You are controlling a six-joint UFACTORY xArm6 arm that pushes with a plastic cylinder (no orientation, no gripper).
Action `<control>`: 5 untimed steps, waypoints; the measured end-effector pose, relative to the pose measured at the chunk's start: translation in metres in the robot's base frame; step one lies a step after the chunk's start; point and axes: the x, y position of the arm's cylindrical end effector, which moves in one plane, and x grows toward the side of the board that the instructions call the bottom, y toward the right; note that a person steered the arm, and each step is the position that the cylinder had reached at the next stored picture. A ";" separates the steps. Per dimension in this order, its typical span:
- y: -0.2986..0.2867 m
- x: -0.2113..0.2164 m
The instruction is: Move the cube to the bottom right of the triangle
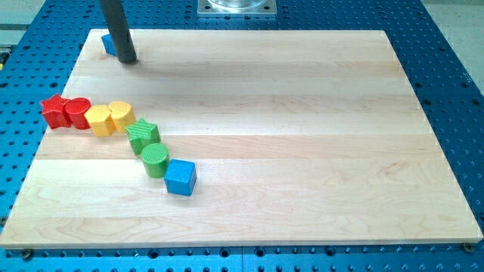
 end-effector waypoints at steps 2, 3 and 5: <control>0.077 0.151; 0.105 0.237; 0.161 0.314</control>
